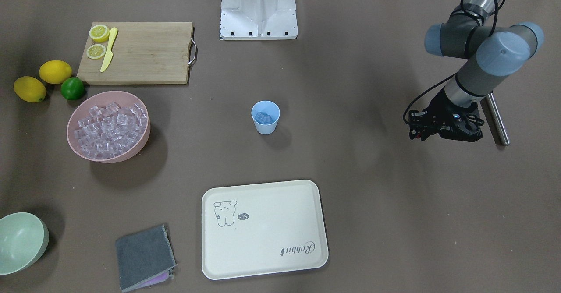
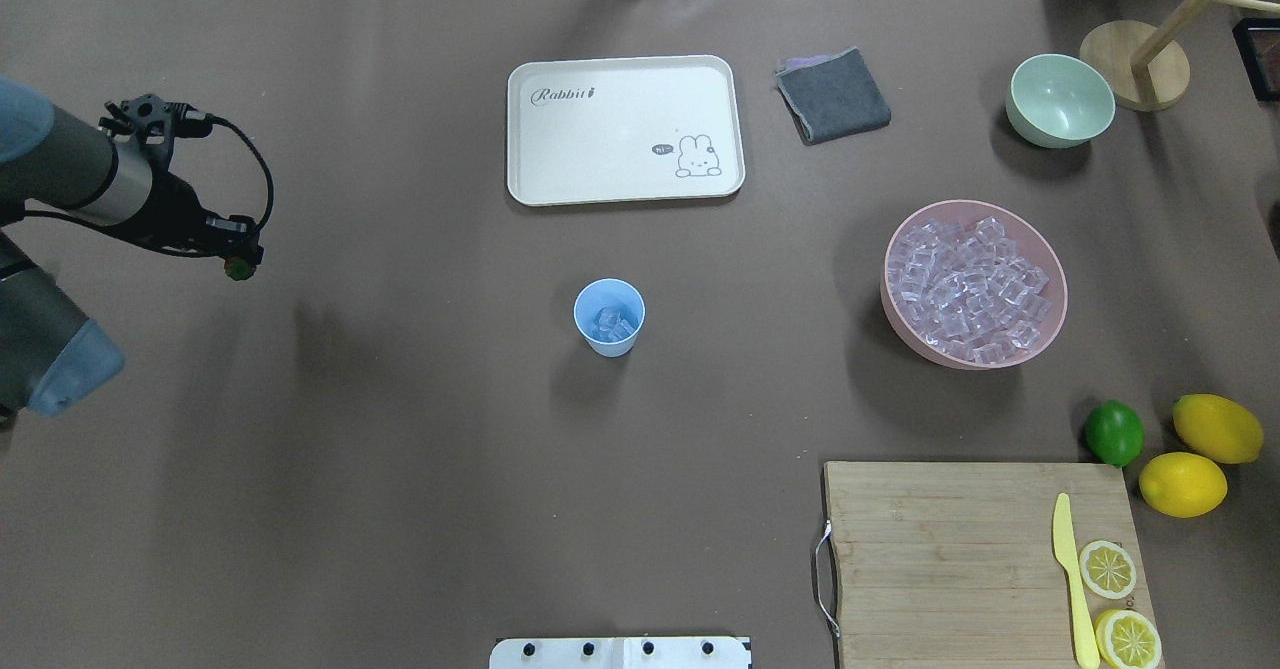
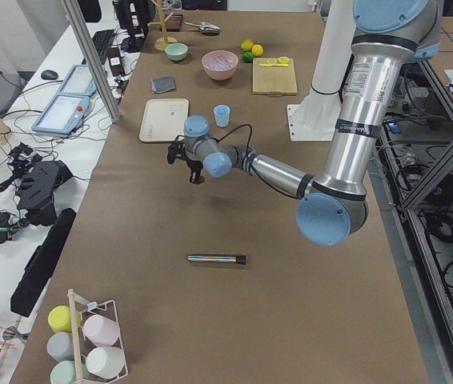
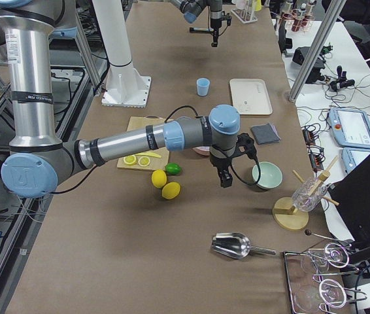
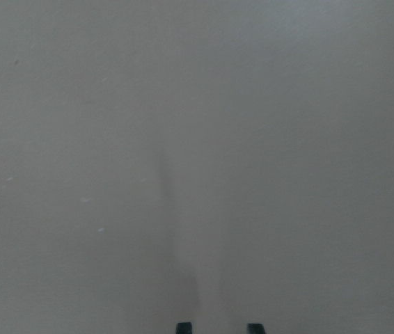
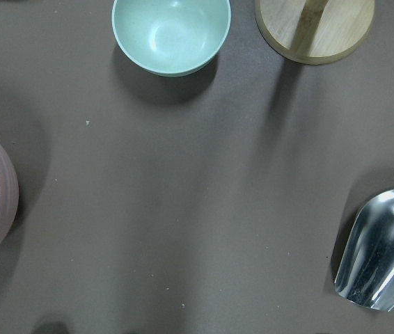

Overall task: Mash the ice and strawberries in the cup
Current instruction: 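Lift the strawberry with the left gripper and carry it toward the cup, then lower the left gripper over the blue cup and release the strawberry, then withdraw the left arm back toward the metal pestle rod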

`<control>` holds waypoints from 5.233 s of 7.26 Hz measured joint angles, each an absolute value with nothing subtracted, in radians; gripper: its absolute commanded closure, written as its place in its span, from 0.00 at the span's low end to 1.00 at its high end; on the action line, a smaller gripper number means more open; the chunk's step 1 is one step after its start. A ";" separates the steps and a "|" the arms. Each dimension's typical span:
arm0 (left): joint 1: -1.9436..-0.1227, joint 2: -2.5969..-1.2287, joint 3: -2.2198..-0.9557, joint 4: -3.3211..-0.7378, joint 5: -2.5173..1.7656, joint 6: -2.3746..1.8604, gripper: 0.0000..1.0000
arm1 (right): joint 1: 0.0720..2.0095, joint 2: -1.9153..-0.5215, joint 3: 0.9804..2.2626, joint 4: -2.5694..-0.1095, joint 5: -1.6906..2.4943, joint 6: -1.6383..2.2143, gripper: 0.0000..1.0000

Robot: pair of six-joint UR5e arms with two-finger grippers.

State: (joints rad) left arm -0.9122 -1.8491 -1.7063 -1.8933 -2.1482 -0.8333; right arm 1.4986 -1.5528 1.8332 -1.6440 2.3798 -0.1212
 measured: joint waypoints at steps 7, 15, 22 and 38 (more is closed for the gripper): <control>-0.708 -2.191 -1.779 -1.660 -2.054 -1.173 0.71 | 1.508 -1.564 1.822 -1.645 2.375 -0.121 0.06; -0.566 -2.334 -1.613 -1.774 -1.900 -1.332 0.71 | 1.586 -1.546 1.639 -1.641 2.356 -0.248 0.05; -0.536 -2.332 -1.569 -1.870 -1.881 -1.409 0.03 | 1.591 -1.548 1.637 -1.641 2.356 -0.250 0.02; -1.175 -1.782 -1.457 -2.009 -2.230 -0.521 0.03 | 1.614 -1.525 1.589 -1.651 2.338 -0.235 0.02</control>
